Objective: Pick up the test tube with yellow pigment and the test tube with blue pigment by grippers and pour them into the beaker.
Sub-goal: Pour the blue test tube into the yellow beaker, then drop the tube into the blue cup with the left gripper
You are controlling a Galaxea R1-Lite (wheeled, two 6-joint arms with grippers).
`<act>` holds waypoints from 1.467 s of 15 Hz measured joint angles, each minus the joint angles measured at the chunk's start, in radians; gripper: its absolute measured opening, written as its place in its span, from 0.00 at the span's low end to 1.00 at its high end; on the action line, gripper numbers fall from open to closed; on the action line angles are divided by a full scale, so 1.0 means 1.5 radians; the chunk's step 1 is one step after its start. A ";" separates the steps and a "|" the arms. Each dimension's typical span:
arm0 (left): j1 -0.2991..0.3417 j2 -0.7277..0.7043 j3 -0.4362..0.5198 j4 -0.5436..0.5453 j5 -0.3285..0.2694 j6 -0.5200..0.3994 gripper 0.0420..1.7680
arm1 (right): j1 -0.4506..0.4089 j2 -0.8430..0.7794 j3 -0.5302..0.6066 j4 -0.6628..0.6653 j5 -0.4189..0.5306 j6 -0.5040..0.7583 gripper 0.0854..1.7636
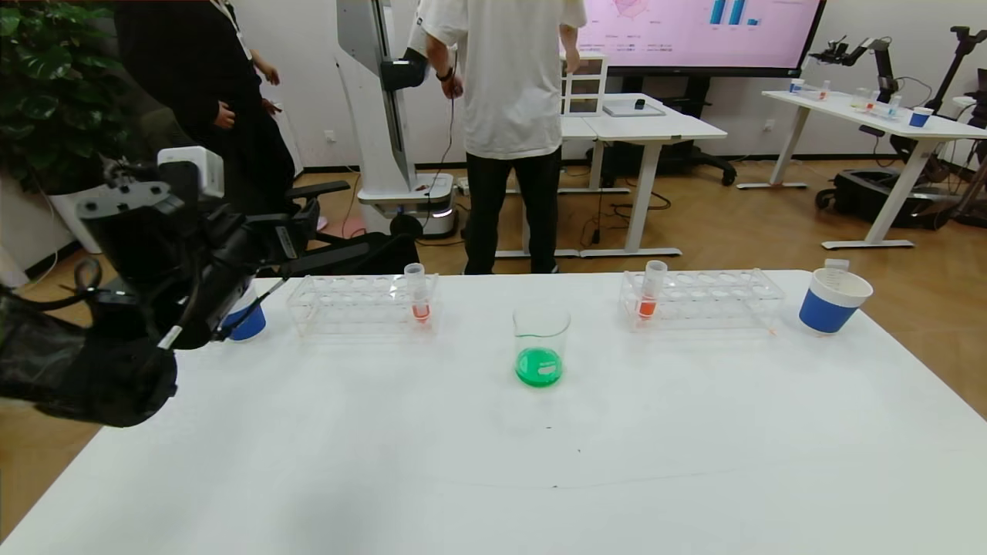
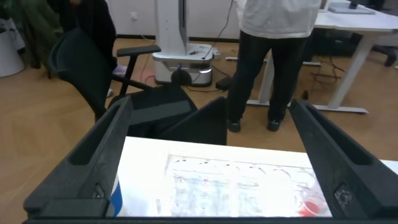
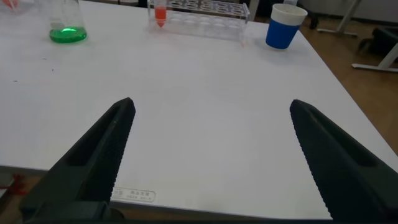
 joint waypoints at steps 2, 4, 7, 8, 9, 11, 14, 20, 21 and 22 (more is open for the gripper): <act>-0.022 -0.078 0.060 0.000 0.000 0.012 0.99 | -0.001 0.000 0.000 0.000 0.000 0.000 0.98; -0.027 -0.161 0.121 0.001 -0.001 0.037 0.99 | 0.000 0.000 0.000 0.000 0.000 0.000 0.98; -0.010 -0.287 0.199 0.011 -0.002 0.068 0.99 | 0.000 0.000 0.000 0.000 0.000 0.000 0.98; -0.003 -0.331 0.219 0.028 -0.003 0.073 0.99 | 0.000 0.000 0.000 0.000 0.000 0.000 0.98; 0.003 -0.380 0.238 0.053 -0.004 0.076 0.99 | 0.000 0.000 0.000 0.000 0.000 0.000 0.98; 0.011 -0.482 0.261 0.129 -0.005 0.078 0.99 | 0.000 0.000 0.000 0.000 0.000 0.000 0.98; 0.014 -0.663 0.278 0.323 -0.007 0.080 0.99 | 0.000 0.000 0.000 0.000 0.000 0.000 0.98; -0.006 -0.975 0.243 0.716 -0.004 0.085 0.99 | -0.001 0.000 0.000 0.000 0.000 0.000 0.98; -0.008 -0.999 0.230 0.718 0.000 0.095 0.99 | -0.001 0.000 0.000 0.000 0.000 0.000 0.98; -0.009 -1.013 0.220 0.719 0.001 0.108 0.99 | 0.000 0.000 0.000 0.000 0.000 0.000 0.98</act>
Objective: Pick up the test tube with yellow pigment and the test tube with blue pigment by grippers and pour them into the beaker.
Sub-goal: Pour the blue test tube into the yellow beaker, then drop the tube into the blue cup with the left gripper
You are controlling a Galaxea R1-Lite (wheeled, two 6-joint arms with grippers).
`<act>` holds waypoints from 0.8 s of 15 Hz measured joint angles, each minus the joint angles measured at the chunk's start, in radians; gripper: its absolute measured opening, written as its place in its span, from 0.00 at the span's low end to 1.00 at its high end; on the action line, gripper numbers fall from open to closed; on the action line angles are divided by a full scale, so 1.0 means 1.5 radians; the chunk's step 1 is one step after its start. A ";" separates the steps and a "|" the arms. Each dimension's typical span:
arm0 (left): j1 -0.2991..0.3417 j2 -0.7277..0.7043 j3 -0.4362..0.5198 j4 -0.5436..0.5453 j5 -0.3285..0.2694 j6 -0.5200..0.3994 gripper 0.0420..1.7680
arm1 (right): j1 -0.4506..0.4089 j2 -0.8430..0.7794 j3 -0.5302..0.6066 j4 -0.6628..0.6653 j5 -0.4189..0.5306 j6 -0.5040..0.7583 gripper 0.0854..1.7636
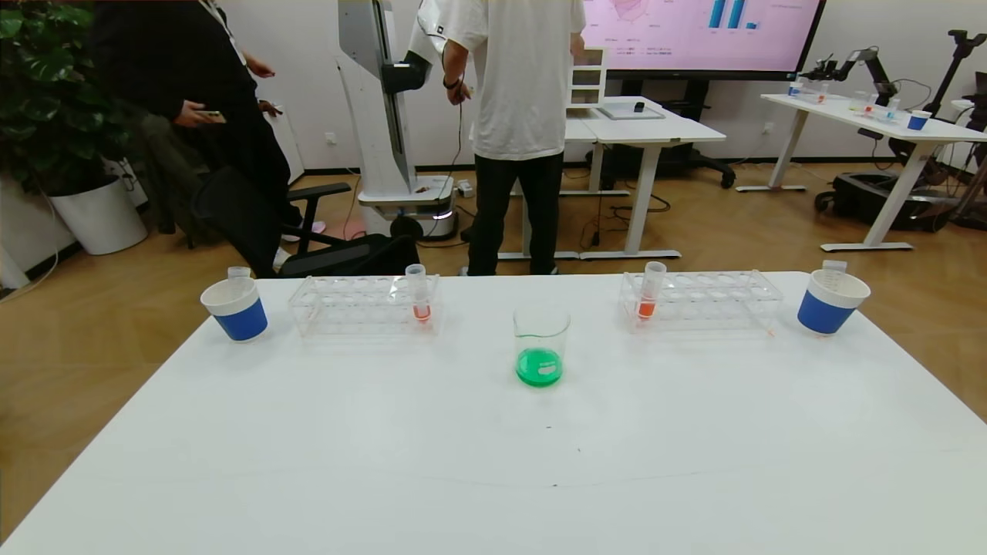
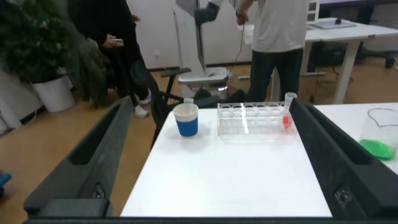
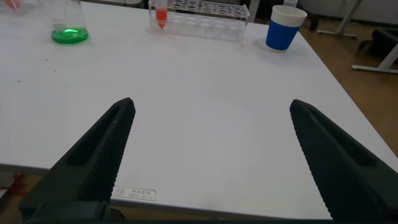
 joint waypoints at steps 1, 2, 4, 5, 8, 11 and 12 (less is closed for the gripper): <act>-0.001 -0.011 -0.009 0.001 0.003 0.014 0.99 | 0.000 0.000 0.000 0.000 0.000 0.000 0.98; 0.001 -0.017 -0.016 0.003 0.006 0.028 0.99 | 0.000 0.000 0.000 0.000 0.000 0.000 0.98; 0.016 -0.026 -0.019 0.004 0.000 0.042 0.99 | 0.000 0.000 0.000 0.000 0.000 0.000 0.98; 0.026 -0.032 -0.012 0.003 -0.009 0.042 0.99 | 0.000 0.000 0.000 0.000 0.000 0.000 0.98; 0.054 -0.077 0.026 0.003 -0.041 0.030 0.99 | 0.000 0.000 0.000 0.000 0.000 0.000 0.98; 0.068 -0.164 0.116 0.007 -0.107 0.016 0.99 | 0.000 0.000 0.000 0.000 0.000 0.001 0.98; 0.071 -0.182 0.152 -0.005 -0.117 -0.003 0.99 | 0.000 0.000 0.000 0.000 0.000 0.001 0.98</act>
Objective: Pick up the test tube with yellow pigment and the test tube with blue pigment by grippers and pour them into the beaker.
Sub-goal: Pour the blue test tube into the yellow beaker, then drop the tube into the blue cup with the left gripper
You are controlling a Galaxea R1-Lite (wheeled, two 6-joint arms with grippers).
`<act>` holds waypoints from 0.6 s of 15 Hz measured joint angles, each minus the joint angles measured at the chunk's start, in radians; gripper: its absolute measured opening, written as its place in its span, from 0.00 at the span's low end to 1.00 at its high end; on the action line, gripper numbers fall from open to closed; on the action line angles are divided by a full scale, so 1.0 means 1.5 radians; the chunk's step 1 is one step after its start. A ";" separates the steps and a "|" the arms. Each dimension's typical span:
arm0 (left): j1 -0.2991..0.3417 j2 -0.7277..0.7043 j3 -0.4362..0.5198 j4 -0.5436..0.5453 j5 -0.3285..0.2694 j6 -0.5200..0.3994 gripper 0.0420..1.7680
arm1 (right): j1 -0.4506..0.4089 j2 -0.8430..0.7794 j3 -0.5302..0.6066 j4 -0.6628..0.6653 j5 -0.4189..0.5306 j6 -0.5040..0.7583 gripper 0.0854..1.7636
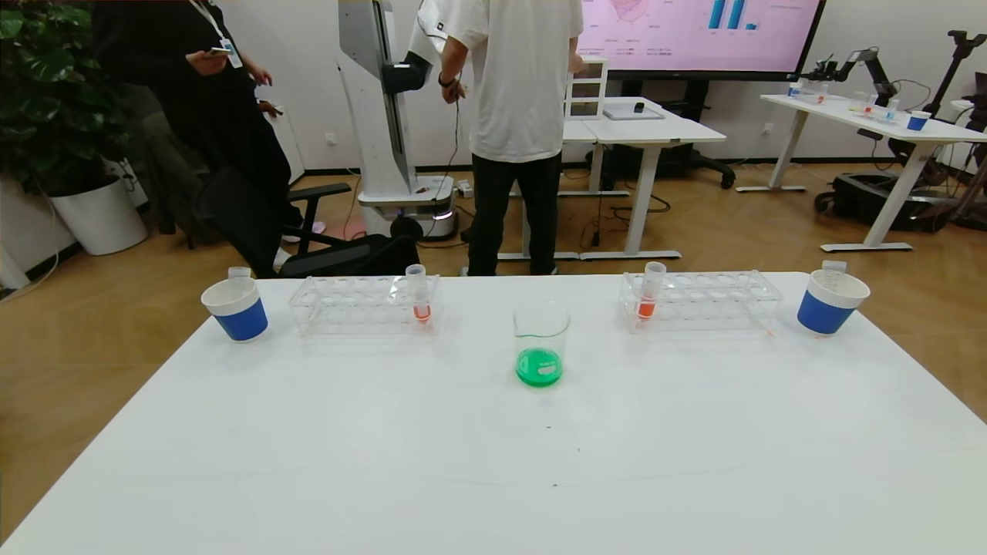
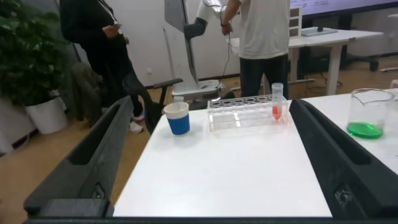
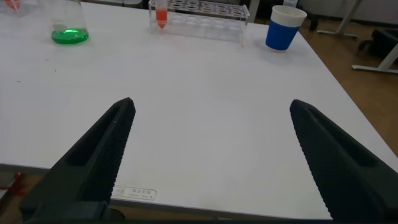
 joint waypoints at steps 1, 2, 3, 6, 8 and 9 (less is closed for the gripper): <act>0.001 -0.012 0.040 -0.014 -0.005 -0.012 0.99 | 0.000 0.000 0.000 0.000 0.000 0.000 0.98; 0.002 -0.021 0.088 -0.029 -0.010 -0.021 0.99 | 0.000 0.000 0.000 0.000 0.000 0.000 0.98; 0.003 -0.027 0.130 -0.027 -0.015 -0.035 0.99 | 0.000 0.000 0.000 0.000 0.000 0.000 0.98; 0.003 -0.034 0.174 0.067 -0.043 -0.074 0.99 | 0.000 0.000 0.000 0.000 0.000 0.000 0.98; 0.004 -0.035 0.182 0.054 -0.042 -0.080 0.99 | 0.000 0.000 0.000 0.000 0.000 0.000 0.98; 0.004 -0.035 0.183 0.054 -0.040 -0.088 0.99 | 0.000 0.000 0.000 0.000 0.000 0.000 0.98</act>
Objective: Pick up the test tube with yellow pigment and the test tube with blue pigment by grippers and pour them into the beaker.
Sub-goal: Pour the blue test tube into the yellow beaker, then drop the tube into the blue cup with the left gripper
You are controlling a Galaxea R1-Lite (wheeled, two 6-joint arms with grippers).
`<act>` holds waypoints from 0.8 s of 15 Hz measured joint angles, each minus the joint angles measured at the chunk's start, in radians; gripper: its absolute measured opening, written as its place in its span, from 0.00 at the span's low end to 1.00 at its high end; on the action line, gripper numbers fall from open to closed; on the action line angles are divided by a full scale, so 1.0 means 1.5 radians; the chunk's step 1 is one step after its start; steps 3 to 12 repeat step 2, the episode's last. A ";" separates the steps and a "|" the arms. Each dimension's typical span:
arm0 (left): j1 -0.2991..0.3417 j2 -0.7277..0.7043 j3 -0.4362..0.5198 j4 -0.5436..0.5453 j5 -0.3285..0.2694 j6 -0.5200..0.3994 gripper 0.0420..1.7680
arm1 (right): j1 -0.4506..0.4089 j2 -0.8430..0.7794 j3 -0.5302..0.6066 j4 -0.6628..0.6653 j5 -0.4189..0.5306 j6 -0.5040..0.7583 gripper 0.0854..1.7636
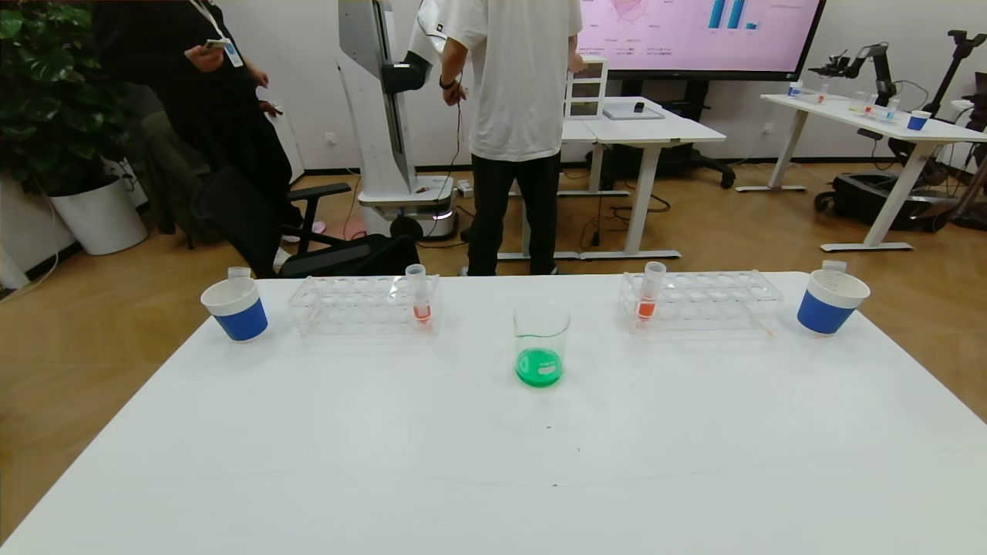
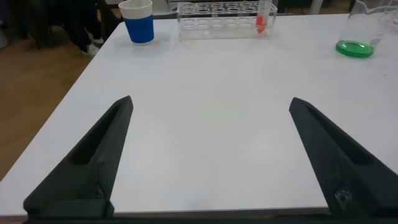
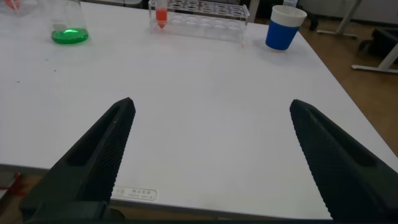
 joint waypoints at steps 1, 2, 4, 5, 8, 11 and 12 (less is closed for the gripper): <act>0.000 0.000 0.000 -0.001 0.001 -0.010 0.99 | 0.000 0.000 0.000 0.000 0.000 0.000 0.98; 0.000 0.000 0.001 -0.001 0.002 -0.012 0.99 | 0.000 0.000 0.000 0.000 0.000 0.000 0.98; 0.000 0.000 0.001 -0.001 0.002 -0.012 0.99 | 0.000 0.000 0.000 0.000 0.000 0.000 0.98; 0.000 0.000 0.001 -0.001 0.002 -0.012 0.99 | 0.000 0.000 0.000 0.000 0.000 0.000 0.98; 0.000 0.000 0.001 -0.001 0.002 -0.012 0.99 | 0.000 0.000 0.000 0.000 0.000 0.000 0.98; 0.000 0.000 0.001 -0.001 0.002 -0.012 0.99 | 0.000 0.000 0.000 0.000 0.000 0.000 0.98; 0.000 0.000 0.001 -0.001 0.002 -0.012 0.99 | 0.000 0.000 0.000 0.000 0.000 0.000 0.98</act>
